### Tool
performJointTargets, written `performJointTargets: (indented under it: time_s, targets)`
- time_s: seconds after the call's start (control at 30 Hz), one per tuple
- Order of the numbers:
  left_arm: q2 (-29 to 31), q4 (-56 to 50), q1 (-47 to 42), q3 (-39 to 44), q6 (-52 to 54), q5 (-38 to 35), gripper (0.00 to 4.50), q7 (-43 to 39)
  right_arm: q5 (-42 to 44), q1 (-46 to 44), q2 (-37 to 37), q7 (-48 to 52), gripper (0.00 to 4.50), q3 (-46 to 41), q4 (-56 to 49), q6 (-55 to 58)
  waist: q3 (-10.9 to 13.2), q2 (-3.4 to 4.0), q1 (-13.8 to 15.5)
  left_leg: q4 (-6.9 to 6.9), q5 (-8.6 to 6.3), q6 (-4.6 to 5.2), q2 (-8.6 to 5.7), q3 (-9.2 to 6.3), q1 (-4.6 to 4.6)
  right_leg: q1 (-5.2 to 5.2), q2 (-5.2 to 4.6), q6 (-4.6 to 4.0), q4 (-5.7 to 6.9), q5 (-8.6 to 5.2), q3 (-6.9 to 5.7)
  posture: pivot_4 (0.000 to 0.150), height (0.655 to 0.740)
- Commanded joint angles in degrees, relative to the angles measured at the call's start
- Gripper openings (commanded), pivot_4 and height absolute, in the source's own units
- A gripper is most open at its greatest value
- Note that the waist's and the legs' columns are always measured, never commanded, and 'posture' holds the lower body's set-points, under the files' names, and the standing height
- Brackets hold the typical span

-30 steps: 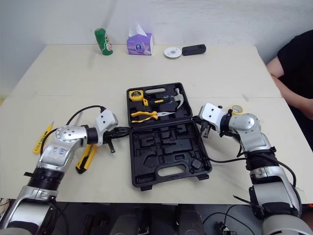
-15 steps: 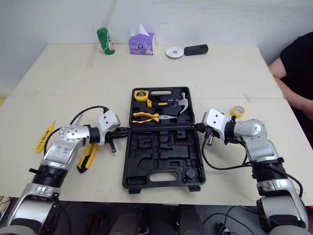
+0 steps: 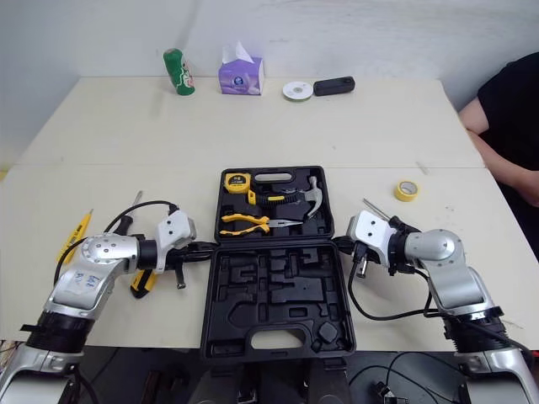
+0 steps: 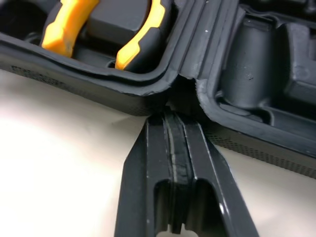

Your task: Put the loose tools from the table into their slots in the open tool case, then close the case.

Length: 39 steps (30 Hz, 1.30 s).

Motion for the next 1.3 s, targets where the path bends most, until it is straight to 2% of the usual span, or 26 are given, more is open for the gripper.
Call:
performJointTargets:
  time_s: [0.03, 0.53, 0.73, 0.83, 0.93, 1.0, 1.03, 1.1, 1.17, 1.2, 1.27, 1.3]
  targets:
    - [-0.05, -2.55, 0.22, 1.72, 0.28, -1.39, 0.03, 1.70, 2.45, -0.10, 0.65, 0.53, 0.00, 0.54, -3.83, -0.26, 0.00, 0.00, -0.05, 0.00, -0.01, 0.00, 0.00, 0.00, 0.00, 0.00, 0.00, 0.00, 0.00, 0.00, 0.00, 0.150, 0.7400]
    - [1.81, 0.05, 0.21, 1.89, -1.62, -0.39, 0.03, 2.69, 2.93, -1.29, 0.30, 0.21, 0.00, -0.62, -2.00, 0.11, 0.00, 0.00, -0.06, -0.01, -0.02, 0.00, 0.00, 0.00, 0.00, -0.01, 0.00, 0.00, -0.01, 0.00, 0.00, 0.150, 0.7400]
    - [6.67, -1.44, 0.90, 8.02, -0.85, -6.27, 0.03, -2.21, 6.05, 0.70, -3.85, 2.21, 0.00, -3.86, -3.81, 1.85, 0.00, 0.00, 0.03, -0.01, -0.02, 0.00, 0.02, -0.01, -0.01, -0.01, 0.00, -0.01, -0.01, 0.00, 0.00, 0.150, 0.7400]
    - [9.22, -0.82, -1.19, 13.67, 4.79, -11.62, 0.03, -2.61, 8.26, 2.53, -7.48, 2.87, 0.00, -7.97, -4.63, 2.65, 0.01, -0.01, 0.36, -0.01, -0.05, 0.03, 0.00, -0.03, -0.01, 0.00, -0.05, -0.01, -0.05, -0.01, -0.01, 0.150, 0.7400]
    - [13.15, -0.75, 0.30, 18.02, 7.26, -15.32, 0.03, -5.90, 10.97, 4.29, -9.91, 3.16, 0.00, -12.77, -5.49, 1.88, 0.01, -0.02, 0.89, 0.00, -0.10, 0.04, 0.00, -0.04, -0.04, 0.00, -0.05, -0.01, -0.07, 0.00, -0.02, 0.150, 0.7400]
    - [15.19, 2.06, 1.97, 21.13, 6.29, -15.70, 0.00, -6.89, 14.08, 5.23, -10.82, 2.96, 0.66, -16.76, -6.47, 3.85, 0.01, -0.01, 0.88, -0.01, -0.13, 0.03, 0.00, -0.01, -0.02, 0.00, -0.04, -0.01, -0.10, -0.01, -0.02, 0.150, 0.7400]
    - [16.11, 5.53, 2.60, 24.61, 5.66, -16.10, 0.32, -6.48, 15.16, 6.33, -12.54, 3.35, 0.91, -19.71, -6.41, 5.26, 0.03, 0.01, 0.86, -0.01, -0.13, 0.03, 0.01, -0.01, -0.01, 0.01, -0.03, -0.01, -0.10, -0.01, -0.02, 0.150, 0.7400]
    - [18.98, 16.78, 4.44, 31.51, -0.17, -14.80, 0.91, -5.75, 14.43, 8.69, -15.53, 2.69, 1.80, -25.78, -3.24, 3.49, 0.05, 0.05, 0.86, -0.02, -0.13, 0.02, 0.01, 0.00, 0.00, 0.00, -0.03, -0.01, -0.09, -0.01, -0.01, 0.150, 0.7400]
    - [20.81, 25.11, 5.28, 34.95, -4.72, -14.11, 1.83, -5.11, 14.10, 9.98, -16.59, 1.22, 2.86, -29.95, 0.33, 1.13, 0.06, 0.01, 0.75, -0.02, -0.15, 0.00, 0.06, 0.03, 0.00, -0.06, 0.02, -0.07, -0.16, -0.04, -0.04, 0.150, 0.7400]
    - [21.37, 28.50, 5.25, 35.95, -6.48, -14.10, 2.47, -4.82, 14.36, 10.25, -16.75, 0.46, 3.59, -31.67, 2.08, 0.22, 0.04, -0.02, 0.74, -0.03, -0.17, 0.00, 0.06, 0.04, 0.02, -0.04, 0.01, -0.07, -0.26, -0.04, -0.05, 0.150, 0.7400]
    - [21.47, 36.84, 3.92, 39.18, -11.98, -14.37, 3.22, -2.46, 15.45, 10.62, -16.53, -0.14, 4.41, -35.17, 5.38, -1.29, 0.03, -0.03, 0.82, -0.03, -0.27, 0.04, 0.05, 0.06, 0.09, 0.00, -0.05, -0.07, -0.31, -0.04, -0.04, 0.150, 0.7400]
    - [21.90, 42.16, 5.15, 41.94, -15.69, -14.16, 3.70, -0.12, 14.47, 12.13, -16.71, -0.26, 4.50, -37.49, 8.98, -5.12, 0.03, -0.03, 0.89, -0.03, -0.31, 0.06, 0.04, 0.09, 0.09, 0.00, -0.10, -0.07, -0.30, -0.04, -0.02, 0.150, 0.7400]
